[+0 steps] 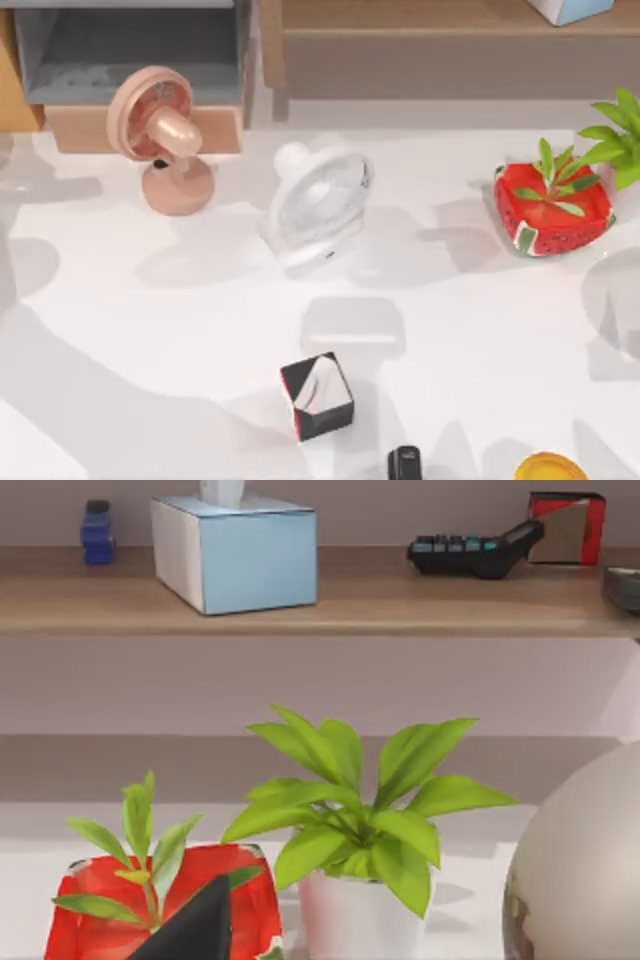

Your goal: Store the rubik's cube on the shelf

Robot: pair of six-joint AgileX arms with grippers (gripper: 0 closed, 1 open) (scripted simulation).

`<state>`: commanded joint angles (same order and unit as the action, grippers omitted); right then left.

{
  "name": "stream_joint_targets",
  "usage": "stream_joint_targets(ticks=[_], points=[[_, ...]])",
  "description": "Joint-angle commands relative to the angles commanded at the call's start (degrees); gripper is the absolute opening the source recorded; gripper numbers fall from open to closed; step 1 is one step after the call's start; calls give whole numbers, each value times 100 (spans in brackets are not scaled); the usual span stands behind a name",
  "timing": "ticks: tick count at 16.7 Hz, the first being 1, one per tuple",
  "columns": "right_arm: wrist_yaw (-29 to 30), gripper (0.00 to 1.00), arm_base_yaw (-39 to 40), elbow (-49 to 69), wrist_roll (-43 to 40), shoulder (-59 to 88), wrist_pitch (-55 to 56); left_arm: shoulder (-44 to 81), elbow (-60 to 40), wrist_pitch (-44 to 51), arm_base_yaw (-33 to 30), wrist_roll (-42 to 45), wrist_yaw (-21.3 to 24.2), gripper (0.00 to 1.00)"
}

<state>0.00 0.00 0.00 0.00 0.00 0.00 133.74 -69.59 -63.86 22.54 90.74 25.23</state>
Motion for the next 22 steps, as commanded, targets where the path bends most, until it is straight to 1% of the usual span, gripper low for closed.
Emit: stream_joint_targets(ticks=[1,2,12,14,18,22], points=[[0,100,0,0,0,0,0,0,0,0,0,0,0,2],[0,100,0,0,0,0,0,0,0,0,0,0,0,0],[0,100,0,0,0,0,0,-23,94,-17,61,-36,59,0],[0,100,0,0,0,0,0,-198,404,-235,146,-23,147,0],[0,100,0,0,0,0,0,-502,1367,-611,306,-13,304,0],[0,100,0,0,0,0,0,-677,1596,-796,427,-10,398,0]])
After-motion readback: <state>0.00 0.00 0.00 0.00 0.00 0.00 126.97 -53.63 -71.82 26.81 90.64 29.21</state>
